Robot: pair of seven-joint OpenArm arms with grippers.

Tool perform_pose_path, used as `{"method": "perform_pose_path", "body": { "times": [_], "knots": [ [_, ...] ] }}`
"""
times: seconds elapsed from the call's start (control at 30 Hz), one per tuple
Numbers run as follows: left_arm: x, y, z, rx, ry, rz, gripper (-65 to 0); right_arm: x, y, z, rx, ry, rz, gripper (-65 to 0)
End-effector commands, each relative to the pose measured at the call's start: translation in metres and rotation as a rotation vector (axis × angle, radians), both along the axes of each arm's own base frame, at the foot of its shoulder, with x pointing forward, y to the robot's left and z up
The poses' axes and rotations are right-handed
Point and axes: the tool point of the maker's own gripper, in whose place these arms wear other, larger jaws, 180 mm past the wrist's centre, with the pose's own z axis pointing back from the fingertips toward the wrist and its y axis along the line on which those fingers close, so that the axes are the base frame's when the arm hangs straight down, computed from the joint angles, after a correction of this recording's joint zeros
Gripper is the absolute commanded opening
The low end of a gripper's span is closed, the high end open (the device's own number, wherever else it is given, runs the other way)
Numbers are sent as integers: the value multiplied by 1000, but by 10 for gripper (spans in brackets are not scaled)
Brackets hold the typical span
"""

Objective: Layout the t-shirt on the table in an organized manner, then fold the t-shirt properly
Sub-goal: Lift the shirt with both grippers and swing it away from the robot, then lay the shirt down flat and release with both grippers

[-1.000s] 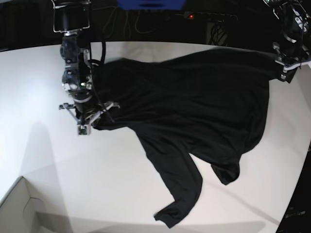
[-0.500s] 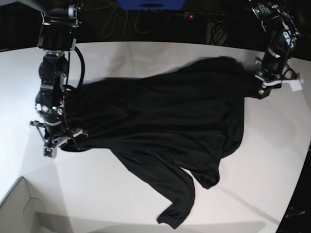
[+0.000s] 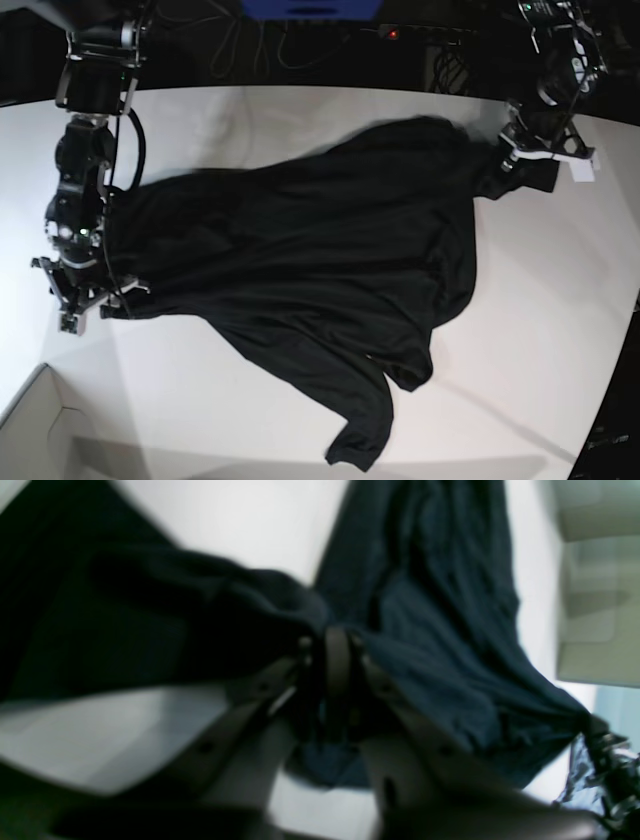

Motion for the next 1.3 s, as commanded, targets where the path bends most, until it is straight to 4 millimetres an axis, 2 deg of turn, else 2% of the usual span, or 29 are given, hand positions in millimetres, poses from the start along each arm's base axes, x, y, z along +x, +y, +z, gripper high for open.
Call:
{"method": "perform_pose_path", "body": {
  "times": [0.0,0.13,0.27,0.47,0.57,0.67,0.8,0.87,1.0,1.1,1.17,1.2,1.27],
  "knots": [
    [4,1,10,-8,-36,-2,-553,12,-4,31,-26,-90,6,-345],
    [3,-1,20,11,-54,-15,-435,-5,-6,44,-44,-131,-4,-266],
    [8,-2,30,20,-84,-20,-382,-31,17,41,-24,-138,16,-261],
    [44,3,49,25,-171,-6,-327,-78,56,-1,65,-46,27,-259],
    [69,6,47,-5,-189,15,-287,-96,72,-20,81,10,60,-260],
    [94,9,31,3,-158,23,-260,-111,88,-35,92,59,100,-260],
    [112,-6,4,63,-79,-36,-257,-127,90,-38,88,80,106,-260],
    [114,-14,-6,85,-49,-66,-259,-131,90,-37,87,81,107,-260],
    [111,-28,-27,105,10,-117,-261,-132,90,-36,84,82,108,-260],
    [104,-29,-45,106,66,-125,-261,-133,90,-37,85,85,107,-260],
    [106,-29,-49,113,76,-133,-267,-133,90,-37,86,86,107,-261],
    [106,-27,-50,118,79,-133,-287,-133,90,-37,86,86,107,-261],
    [106,-25,-48,115,73,-127,-402,-133,91,-37,88,86,106,-262]
  ]
}}
